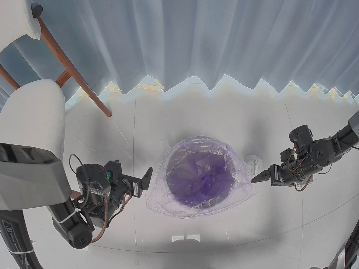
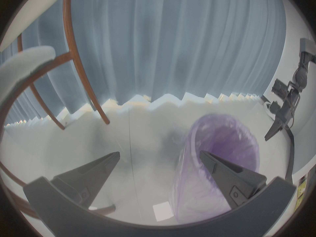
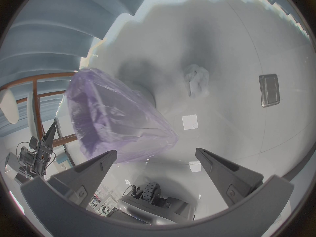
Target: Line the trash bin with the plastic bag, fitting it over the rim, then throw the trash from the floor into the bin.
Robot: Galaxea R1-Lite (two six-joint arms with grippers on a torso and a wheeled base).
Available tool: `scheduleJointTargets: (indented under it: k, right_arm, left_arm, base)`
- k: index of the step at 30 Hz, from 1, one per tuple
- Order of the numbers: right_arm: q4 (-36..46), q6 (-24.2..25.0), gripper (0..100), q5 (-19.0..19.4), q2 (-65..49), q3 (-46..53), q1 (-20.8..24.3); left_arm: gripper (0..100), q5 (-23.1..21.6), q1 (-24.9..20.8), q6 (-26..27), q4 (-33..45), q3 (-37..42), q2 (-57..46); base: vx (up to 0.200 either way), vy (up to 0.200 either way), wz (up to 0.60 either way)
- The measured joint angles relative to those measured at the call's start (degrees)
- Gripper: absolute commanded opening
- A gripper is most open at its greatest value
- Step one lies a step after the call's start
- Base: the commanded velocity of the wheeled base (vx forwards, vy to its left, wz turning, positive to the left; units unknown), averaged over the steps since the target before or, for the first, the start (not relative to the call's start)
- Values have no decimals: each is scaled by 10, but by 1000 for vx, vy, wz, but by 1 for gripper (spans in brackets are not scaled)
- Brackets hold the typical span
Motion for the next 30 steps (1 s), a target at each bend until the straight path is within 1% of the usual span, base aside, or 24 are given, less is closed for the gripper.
scheduleJointTargets:
  k: [4,7,10,12,14,15,17,19,22,25,30]
  right_arm:
    - [1,1,100,12,-42,10,3]
    - [2,4,100,18,-74,18,9]
    - [2,12,100,23,-119,27,20]
    - [2,23,100,24,-148,32,29]
    - [2,38,100,26,-183,36,41]
    - [3,48,100,27,-204,39,50]
    - [2,58,100,27,-227,41,60]
    - [2,66,100,27,-250,44,69]
    - [1,75,100,28,-275,46,79]
    - [0,80,100,28,-292,47,85]
    - [-1,83,100,28,-309,47,90]
  left_arm:
    - [100,-9,-1,7,0,-19,-51]
    - [100,-13,-6,7,0,-60,-84]
    - [100,-20,-11,-2,0,-112,-115]
    - [100,-34,-14,-19,0,-137,-131]
    - [100,-63,-17,-57,0,-162,-147]
    - [100,-79,-19,-87,0,-178,-157]
    - [100,-95,-22,-117,0,-198,-167]
    - [100,-103,-26,-145,0,-229,-176]
    - [100,-109,-30,-205,3,-291,-184]
    - [100,-113,-33,-299,15,-349,-188]
    - [100,-124,-41,-482,33,-388,-190]
  base:
    - [0,0,0]
    - [0,0,0]
    - [0,0,0]
    - [0,0,0]
    - [0,0,0]
    - [0,0,0]
    - [0,0,0]
    - [0,0,0]
    - [0,0,0]
    - [0,0,0]
    - [0,0,0]
